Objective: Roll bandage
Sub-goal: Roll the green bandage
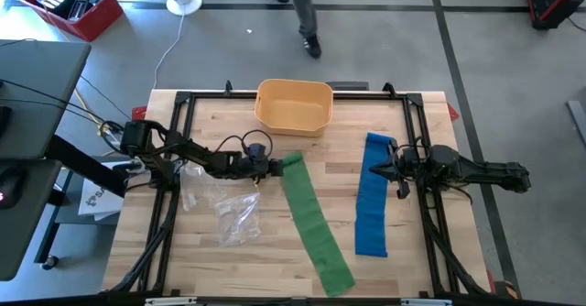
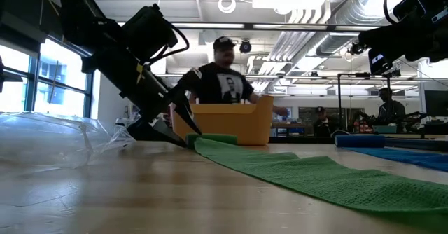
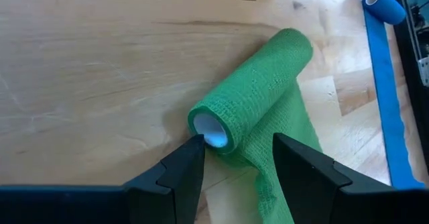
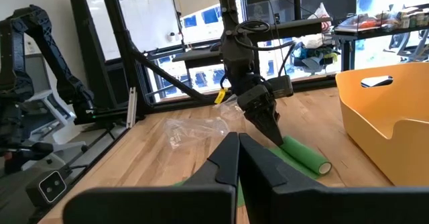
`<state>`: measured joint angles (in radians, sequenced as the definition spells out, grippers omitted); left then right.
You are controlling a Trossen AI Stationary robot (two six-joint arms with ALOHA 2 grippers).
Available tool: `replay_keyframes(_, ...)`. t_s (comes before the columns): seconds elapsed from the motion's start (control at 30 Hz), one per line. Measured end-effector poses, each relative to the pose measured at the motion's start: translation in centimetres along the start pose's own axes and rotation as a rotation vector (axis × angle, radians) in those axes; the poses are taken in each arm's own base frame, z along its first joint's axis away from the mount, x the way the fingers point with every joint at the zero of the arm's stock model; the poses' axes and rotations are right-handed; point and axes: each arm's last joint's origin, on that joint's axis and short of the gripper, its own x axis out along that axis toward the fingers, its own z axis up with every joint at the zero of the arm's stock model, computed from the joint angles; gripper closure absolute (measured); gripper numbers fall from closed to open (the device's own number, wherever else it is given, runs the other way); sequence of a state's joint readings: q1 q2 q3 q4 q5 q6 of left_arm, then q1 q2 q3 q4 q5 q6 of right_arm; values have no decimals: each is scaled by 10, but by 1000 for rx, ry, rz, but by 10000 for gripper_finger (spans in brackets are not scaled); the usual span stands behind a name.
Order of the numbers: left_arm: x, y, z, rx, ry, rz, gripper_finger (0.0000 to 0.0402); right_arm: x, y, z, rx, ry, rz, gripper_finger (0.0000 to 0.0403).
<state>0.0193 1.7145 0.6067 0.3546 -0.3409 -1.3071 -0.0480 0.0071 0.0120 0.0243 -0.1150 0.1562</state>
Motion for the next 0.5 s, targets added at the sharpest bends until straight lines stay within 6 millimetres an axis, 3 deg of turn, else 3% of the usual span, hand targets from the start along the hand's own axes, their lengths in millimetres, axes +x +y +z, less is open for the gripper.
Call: replay_keyframes(0.5,3,-14,10,56,-43,-14,232,0,0,0,0,0,0,403)
